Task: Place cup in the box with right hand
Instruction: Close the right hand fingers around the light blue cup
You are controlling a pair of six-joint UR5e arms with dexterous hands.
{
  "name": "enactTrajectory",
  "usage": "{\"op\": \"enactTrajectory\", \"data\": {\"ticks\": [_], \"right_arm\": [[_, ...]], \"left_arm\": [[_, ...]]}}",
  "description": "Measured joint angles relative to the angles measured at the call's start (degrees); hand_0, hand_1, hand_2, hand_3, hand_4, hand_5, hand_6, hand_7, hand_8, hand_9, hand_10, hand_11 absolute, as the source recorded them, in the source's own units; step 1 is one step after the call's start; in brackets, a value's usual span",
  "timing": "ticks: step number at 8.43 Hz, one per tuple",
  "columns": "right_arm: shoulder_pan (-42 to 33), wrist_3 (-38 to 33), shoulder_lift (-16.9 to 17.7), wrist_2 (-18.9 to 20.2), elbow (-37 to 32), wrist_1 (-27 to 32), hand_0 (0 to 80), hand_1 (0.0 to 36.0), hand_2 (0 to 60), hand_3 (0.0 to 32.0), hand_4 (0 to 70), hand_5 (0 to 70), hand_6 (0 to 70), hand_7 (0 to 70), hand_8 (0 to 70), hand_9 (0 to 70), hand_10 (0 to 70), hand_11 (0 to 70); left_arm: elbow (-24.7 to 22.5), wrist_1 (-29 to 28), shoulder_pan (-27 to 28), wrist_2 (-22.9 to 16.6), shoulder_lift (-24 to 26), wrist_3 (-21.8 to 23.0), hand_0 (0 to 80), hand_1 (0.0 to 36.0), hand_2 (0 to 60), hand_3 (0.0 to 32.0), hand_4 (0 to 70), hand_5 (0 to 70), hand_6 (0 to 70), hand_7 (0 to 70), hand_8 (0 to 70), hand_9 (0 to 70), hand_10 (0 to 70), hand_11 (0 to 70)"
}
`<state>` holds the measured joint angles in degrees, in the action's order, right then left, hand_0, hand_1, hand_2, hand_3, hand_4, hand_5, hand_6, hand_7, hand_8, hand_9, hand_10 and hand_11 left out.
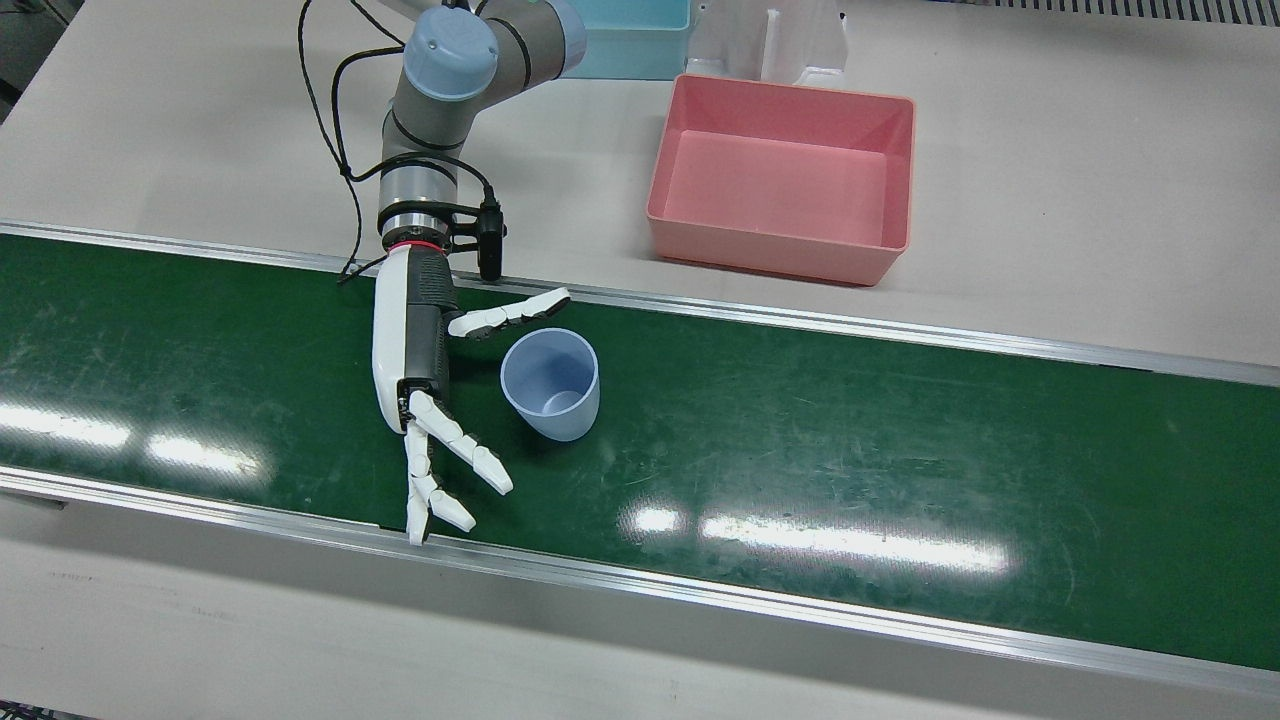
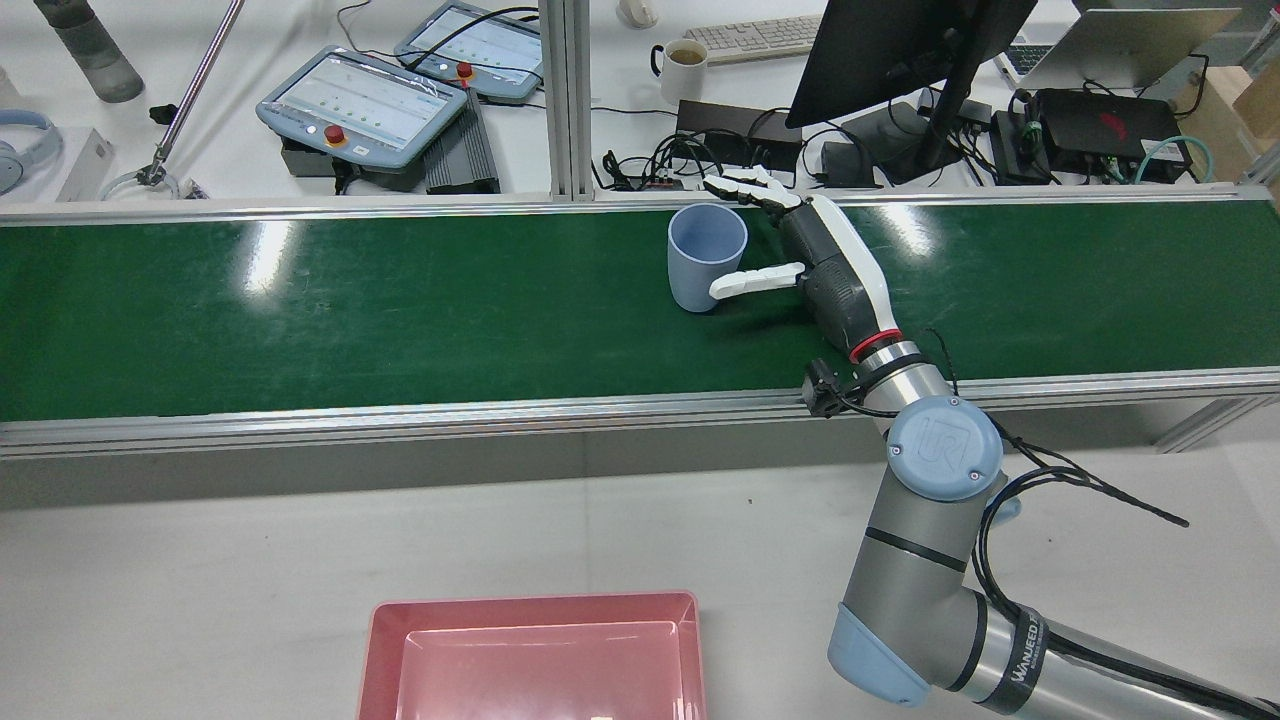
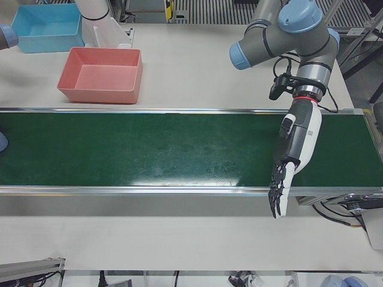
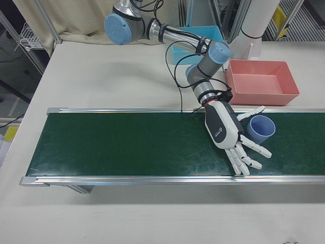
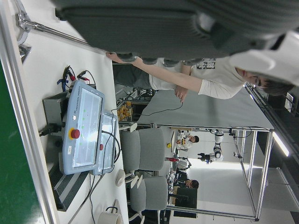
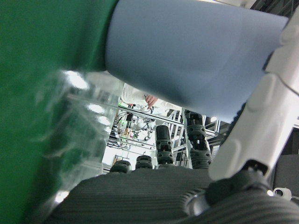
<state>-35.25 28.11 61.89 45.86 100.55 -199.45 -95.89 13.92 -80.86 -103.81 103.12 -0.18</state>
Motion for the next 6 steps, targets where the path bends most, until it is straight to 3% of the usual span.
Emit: {"op": "enactTrajectory", "data": {"ticks": [1, 2, 3, 4, 6], "right_arm": [[0.00, 0.01, 0.00, 0.03, 0.00, 0.01, 46.5, 22.1, 43.3, 0.0, 14.5, 5.4, 15.4, 68.3, 12.6, 28.9, 5.8, 9.7], [0.00, -0.01, 0.00, 0.00, 0.00, 0.02, 47.9, 25.1, 50.6, 0.0, 21.2, 6.8, 19.8, 70.0, 19.3, 40.6, 9.6, 15.4], [0.00, -0.04, 0.00, -0.03, -0.01, -0.01, 49.5, 28.3, 58.3, 0.0, 29.9, 7.8, 22.9, 70.0, 23.2, 46.2, 13.2, 20.6], [0.00, -0.06, 0.01, -0.08, -0.01, -0.03, 50.7, 28.9, 55.7, 0.0, 31.3, 8.2, 23.4, 70.0, 24.2, 47.4, 14.3, 22.2], [-0.05, -0.07, 0.09, -0.20, 0.02, -0.06, 53.0, 24.2, 37.2, 0.0, 34.4, 8.3, 21.5, 70.0, 23.0, 45.2, 13.8, 21.7]], "left_arm": [[0.00, -0.01, 0.00, -0.02, 0.00, 0.00, 0.0, 0.0, 0.0, 0.0, 0.0, 0.0, 0.0, 0.0, 0.0, 0.0, 0.0, 0.0], [0.00, -0.02, 0.00, -0.05, 0.00, 0.00, 0.0, 0.0, 0.0, 0.0, 0.0, 0.0, 0.0, 0.0, 0.0, 0.0, 0.0, 0.0], [0.00, -0.03, 0.00, -0.07, -0.01, 0.00, 0.0, 0.0, 0.0, 0.0, 0.0, 0.0, 0.0, 0.0, 0.0, 0.0, 0.0, 0.0], [0.00, -0.03, 0.00, -0.07, -0.02, 0.00, 0.0, 0.0, 0.0, 0.0, 0.0, 0.0, 0.0, 0.0, 0.0, 0.0, 0.0, 0.0], [0.00, -0.03, 0.00, -0.05, -0.02, 0.00, 0.0, 0.0, 0.0, 0.0, 0.0, 0.0, 0.0, 0.0, 0.0, 0.0, 0.0, 0.0]]}}
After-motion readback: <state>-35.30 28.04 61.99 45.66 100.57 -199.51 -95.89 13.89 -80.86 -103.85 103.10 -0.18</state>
